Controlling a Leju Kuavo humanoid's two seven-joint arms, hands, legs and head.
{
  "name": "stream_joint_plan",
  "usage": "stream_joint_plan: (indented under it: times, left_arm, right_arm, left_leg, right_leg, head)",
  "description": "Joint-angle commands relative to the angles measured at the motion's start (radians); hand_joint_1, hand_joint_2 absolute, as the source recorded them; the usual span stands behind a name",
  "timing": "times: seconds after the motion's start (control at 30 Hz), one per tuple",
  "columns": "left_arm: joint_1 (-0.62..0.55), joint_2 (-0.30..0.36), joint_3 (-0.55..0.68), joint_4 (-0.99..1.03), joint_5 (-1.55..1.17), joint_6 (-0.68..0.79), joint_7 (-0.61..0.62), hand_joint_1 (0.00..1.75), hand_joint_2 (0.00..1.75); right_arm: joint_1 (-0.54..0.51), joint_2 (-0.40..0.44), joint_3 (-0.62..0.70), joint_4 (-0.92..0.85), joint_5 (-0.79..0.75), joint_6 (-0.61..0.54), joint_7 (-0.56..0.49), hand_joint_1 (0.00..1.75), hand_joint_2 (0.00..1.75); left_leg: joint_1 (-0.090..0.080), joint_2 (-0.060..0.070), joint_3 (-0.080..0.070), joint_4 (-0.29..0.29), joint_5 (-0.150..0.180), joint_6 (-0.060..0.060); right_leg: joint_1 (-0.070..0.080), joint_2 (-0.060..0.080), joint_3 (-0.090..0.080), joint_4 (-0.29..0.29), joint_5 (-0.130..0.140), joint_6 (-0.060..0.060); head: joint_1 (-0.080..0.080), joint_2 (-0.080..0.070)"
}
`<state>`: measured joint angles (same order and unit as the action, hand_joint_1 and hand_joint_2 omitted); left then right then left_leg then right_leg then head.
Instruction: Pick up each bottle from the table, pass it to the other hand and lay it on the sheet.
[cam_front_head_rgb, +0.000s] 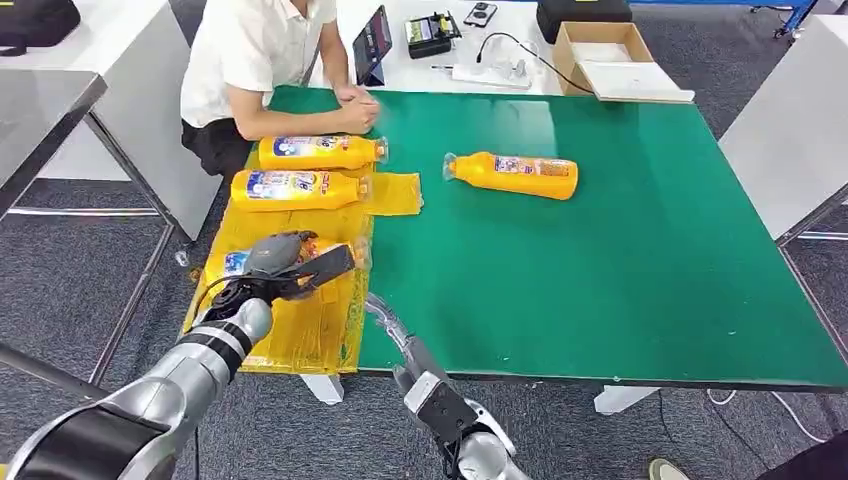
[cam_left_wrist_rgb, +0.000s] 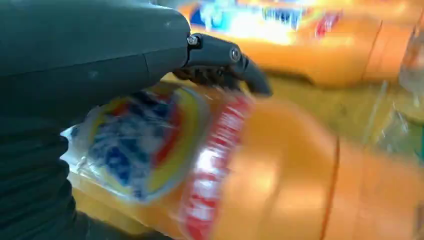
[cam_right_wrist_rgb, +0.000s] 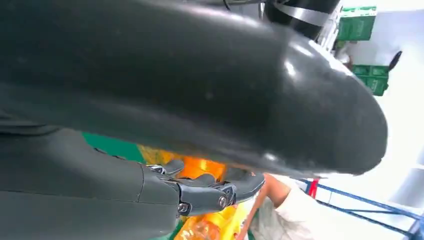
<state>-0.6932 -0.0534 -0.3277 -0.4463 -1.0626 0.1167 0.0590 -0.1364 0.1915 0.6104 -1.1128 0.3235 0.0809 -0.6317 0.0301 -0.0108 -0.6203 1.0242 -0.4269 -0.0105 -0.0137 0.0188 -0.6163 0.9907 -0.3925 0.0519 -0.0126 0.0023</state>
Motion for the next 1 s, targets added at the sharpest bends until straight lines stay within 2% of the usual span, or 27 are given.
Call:
stream_joint_plan:
  times: [0.03,0.17,1.0]
  left_arm:
    - [0.025,-0.037,0.088,-0.003,0.141,-0.061,-0.183,0.00,1.75]
    - [0.041,-0.054,0.036,-0.097,0.153,-0.059,-0.204,0.00,1.75]
    - [0.047,-0.050,0.032,-0.108,0.177,-0.058,-0.223,0.00,1.75]
  right_arm:
    - [-0.027,-0.008,-0.013,0.112,-0.007,-0.012,-0.015,0.00,0.00]
    - [-0.028,-0.007,-0.015,0.118,-0.006,-0.016,-0.022,0.00,0.00]
    - [-0.028,-0.007,-0.015,0.116,-0.006,-0.018,-0.022,0.00,0.00]
  left_leg:
    - [-0.001,0.000,0.003,-0.001,0.000,0.002]
    - [-0.001,-0.003,0.001,-0.001,0.000,0.003]
    - [0.000,-0.002,0.000,-0.001,-0.001,0.003]
  right_leg:
    - [0.000,-0.002,0.003,-0.001,-0.001,-0.001]
    - [0.000,-0.004,0.004,-0.001,-0.001,-0.001]
    - [0.000,-0.002,0.002,-0.001,-0.001,-0.002]
  head:
    - [0.000,0.000]
    - [0.000,0.000]
    - [0.000,0.000]
